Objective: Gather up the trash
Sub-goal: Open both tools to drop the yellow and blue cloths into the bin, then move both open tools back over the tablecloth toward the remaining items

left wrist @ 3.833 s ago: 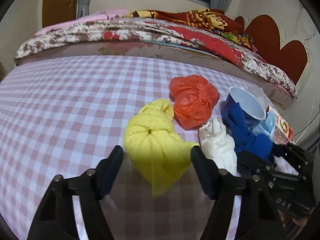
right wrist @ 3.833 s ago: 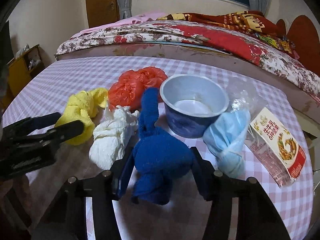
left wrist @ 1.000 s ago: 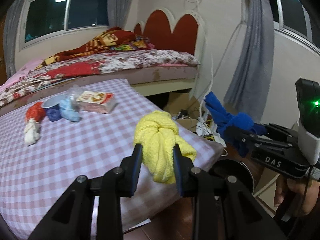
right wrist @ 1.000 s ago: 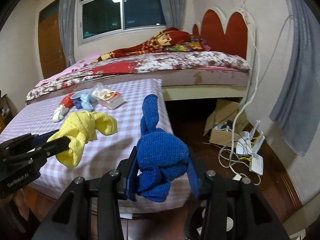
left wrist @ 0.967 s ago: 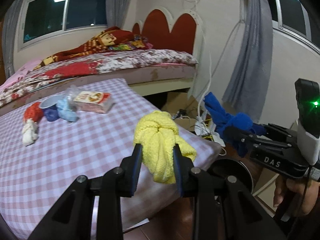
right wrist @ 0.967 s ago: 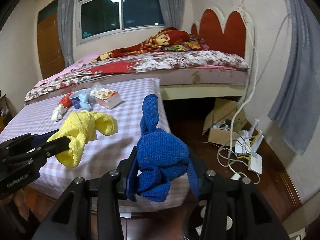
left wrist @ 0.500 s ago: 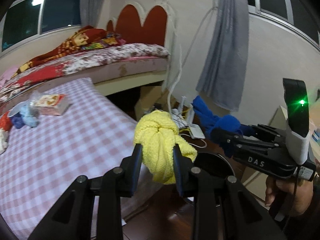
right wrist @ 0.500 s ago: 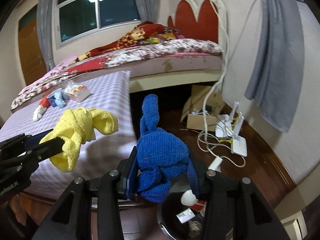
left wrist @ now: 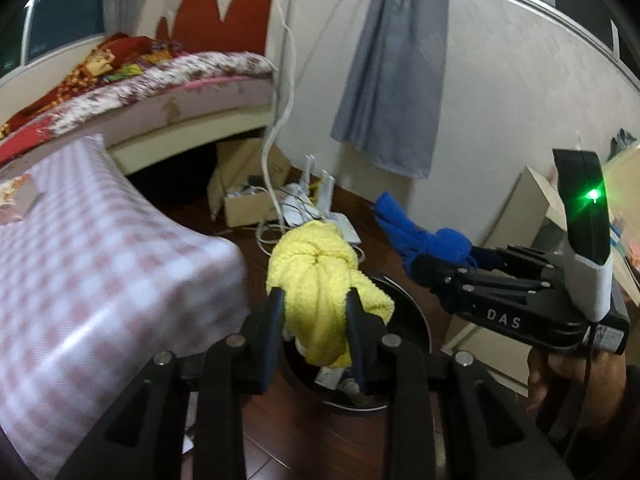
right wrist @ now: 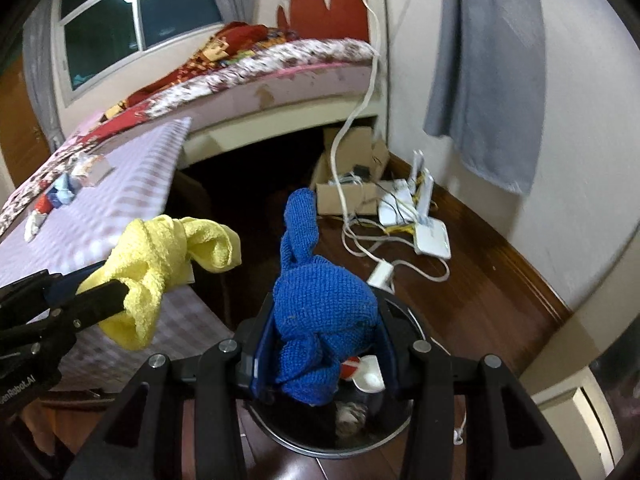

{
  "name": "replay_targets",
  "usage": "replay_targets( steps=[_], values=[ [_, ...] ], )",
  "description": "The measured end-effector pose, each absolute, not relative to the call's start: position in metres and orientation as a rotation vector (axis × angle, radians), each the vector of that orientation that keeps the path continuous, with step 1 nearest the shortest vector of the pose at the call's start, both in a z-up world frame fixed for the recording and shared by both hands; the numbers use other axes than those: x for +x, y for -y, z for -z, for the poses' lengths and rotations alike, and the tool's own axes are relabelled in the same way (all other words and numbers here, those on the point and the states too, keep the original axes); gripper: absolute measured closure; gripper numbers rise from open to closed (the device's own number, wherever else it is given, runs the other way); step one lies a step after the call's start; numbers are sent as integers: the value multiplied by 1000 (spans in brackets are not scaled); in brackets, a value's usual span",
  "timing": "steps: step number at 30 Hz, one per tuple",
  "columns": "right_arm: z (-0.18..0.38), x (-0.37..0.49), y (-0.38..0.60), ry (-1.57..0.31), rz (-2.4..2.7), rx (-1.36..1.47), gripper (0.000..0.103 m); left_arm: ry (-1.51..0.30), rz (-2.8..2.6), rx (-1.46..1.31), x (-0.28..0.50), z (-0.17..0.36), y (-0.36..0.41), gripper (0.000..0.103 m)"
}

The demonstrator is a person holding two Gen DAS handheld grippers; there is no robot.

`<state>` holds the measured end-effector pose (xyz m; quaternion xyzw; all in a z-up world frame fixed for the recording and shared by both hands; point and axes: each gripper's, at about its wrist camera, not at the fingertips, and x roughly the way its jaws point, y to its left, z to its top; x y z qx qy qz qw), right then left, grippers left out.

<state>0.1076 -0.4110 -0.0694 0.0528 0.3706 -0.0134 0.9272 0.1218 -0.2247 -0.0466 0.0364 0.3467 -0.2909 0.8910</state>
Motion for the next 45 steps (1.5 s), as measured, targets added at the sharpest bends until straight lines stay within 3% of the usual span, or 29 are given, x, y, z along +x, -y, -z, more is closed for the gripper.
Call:
replay_targets(
  steps=[11, 12, 13, 14, 15, 16, 19, 20, 21, 45],
  values=[
    [104, 118, 432, -847, 37, 147, 54, -822, 659, 74, 135, 85, 254, 72],
    [109, 121, 433, -863, 45, 145, 51, -820, 665, 64, 137, 87, 255, 67],
    [114, 124, 436, -888, 69, 135, 44, -814, 667, 52, 138, 88, 255, 56],
    [119, 126, 439, -898, 103, 127, 27, -810, 656, 47, 139, 90, 256, 45],
    [121, 127, 442, -897, 124, 132, 20, -804, 626, 48, 140, 91, 255, 25],
    [124, 127, 448, -911, 144, 147, 20, -793, 607, 45, 140, 92, 254, 18],
    [125, 125, 461, -919, 193, 161, 10, -800, 580, 47, 142, 96, 252, 10],
    [124, 125, 463, -921, 203, 161, 1, -801, 570, 53, 143, 97, 252, 8],
    [123, 124, 464, -920, 217, 153, 1, -798, 561, 62, 143, 97, 252, 6],
    [98, 113, 442, -866, 218, 83, 1, -725, 484, 80, 131, 67, 231, 2]
  ],
)
